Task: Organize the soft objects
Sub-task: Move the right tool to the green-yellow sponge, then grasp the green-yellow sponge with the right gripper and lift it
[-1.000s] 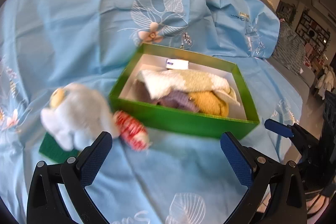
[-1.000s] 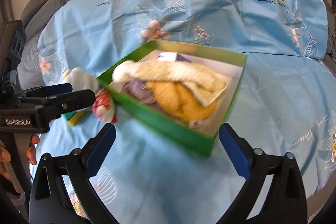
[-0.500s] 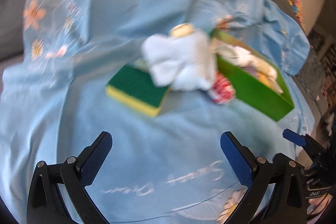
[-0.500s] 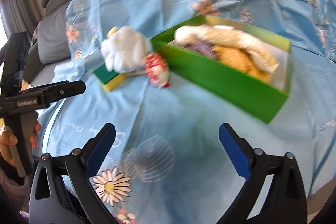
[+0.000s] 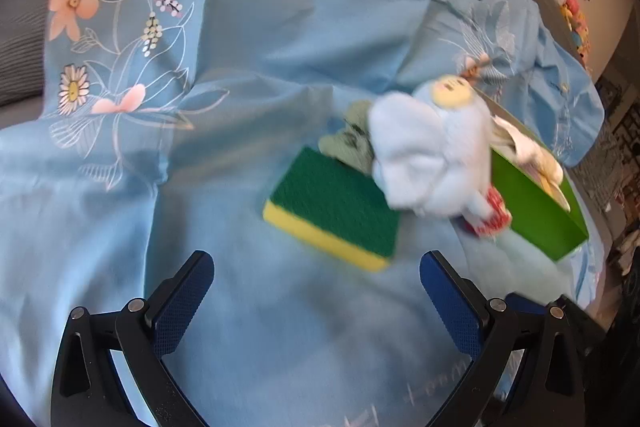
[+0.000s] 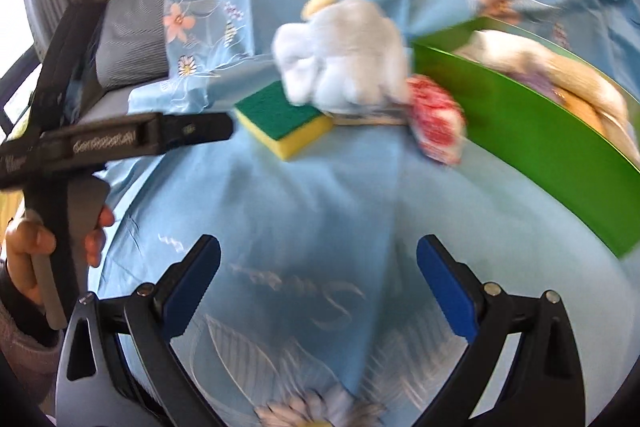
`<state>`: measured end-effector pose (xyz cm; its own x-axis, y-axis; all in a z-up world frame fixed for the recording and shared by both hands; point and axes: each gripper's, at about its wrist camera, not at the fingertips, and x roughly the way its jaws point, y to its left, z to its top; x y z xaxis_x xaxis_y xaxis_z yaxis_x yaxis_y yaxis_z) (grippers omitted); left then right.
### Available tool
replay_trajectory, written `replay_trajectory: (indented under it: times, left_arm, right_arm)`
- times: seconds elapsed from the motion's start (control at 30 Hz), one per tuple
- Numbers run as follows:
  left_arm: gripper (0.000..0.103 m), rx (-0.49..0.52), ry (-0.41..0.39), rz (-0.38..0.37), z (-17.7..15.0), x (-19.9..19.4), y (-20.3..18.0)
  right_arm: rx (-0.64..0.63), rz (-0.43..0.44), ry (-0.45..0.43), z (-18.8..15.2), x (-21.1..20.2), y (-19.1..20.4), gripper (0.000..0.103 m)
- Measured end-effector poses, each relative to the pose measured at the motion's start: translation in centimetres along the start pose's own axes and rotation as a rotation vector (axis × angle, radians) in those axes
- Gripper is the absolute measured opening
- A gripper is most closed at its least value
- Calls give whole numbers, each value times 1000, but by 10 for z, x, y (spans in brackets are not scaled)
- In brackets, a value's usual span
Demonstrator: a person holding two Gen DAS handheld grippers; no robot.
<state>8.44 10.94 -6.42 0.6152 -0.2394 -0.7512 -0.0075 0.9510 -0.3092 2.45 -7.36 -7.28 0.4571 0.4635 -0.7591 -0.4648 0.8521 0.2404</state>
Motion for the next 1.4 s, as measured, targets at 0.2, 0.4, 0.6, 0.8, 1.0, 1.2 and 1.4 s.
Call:
replay_trajectory:
  times: [0.2, 0.4, 0.6, 0.8, 1.0, 1.2, 1.4]
  left_arm:
    - [103, -25, 45, -22, 22, 37, 15]
    - [93, -33, 48, -66, 30, 51, 15]
    - [66, -33, 68, -100, 29, 59, 14]
    - [59, -21, 62, -103, 22, 49, 9]
    - [59, -15, 62, -103, 4, 26, 2]
    - [59, -15, 28, -101, -20, -20, -15]
    - [59, 25, -39, -122, -29, -66, -44]
  right_arm:
    - [-37, 20, 8, 29, 42, 20, 87]
    - [-25, -7, 42, 52, 77, 23, 68]
    - [-2, -8, 57, 62, 91, 18, 50]
    - [-1, 17, 53, 61, 88, 16, 41]
    - [-2, 53, 53, 48, 69, 20, 39]
    - [-23, 93, 30, 26, 26, 34, 39]
    - [-25, 114, -42, 14, -25, 38, 39]
